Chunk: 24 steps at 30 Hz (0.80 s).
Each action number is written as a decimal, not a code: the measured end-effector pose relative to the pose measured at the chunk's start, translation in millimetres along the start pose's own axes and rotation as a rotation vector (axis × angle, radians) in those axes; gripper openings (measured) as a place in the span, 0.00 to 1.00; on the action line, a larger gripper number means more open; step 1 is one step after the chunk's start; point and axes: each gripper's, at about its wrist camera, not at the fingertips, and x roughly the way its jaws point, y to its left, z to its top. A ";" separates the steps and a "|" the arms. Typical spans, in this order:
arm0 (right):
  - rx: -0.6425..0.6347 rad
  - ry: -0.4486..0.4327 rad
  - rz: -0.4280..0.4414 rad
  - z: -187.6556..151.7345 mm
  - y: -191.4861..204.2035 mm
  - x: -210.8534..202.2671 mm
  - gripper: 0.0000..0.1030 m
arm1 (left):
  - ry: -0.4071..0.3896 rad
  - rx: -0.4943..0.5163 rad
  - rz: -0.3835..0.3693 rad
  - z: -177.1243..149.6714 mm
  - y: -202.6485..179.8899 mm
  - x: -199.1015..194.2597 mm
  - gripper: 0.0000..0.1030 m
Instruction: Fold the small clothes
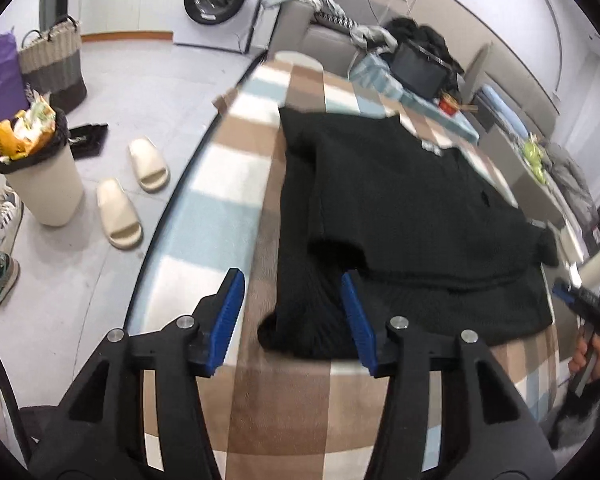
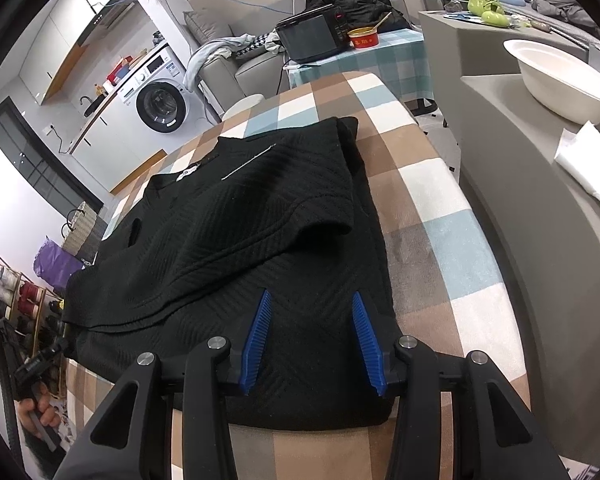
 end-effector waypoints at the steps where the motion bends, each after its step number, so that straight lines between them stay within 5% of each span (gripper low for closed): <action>1: 0.008 -0.004 0.005 -0.5 -1.9 -2.3 0.42 | -0.020 -0.001 -0.016 4.2 -0.7 -6.0 0.45; 4: 0.030 -0.010 0.029 -2.0 -6.6 -5.4 0.42 | -0.054 0.011 -0.084 12.1 -8.7 -17.6 0.45; 8: 0.054 -0.024 0.068 1.8 -8.7 -0.7 0.42 | 0.006 0.029 -0.161 13.1 -22.3 -0.8 0.45; 14: 0.088 -0.026 0.094 18.4 -10.7 15.4 0.42 | 0.090 -0.019 -0.129 3.2 -16.8 42.2 0.45; 24: 0.063 -0.030 0.095 32.1 -7.8 21.0 0.45 | 0.061 -0.081 -0.157 35.3 -10.0 71.1 0.45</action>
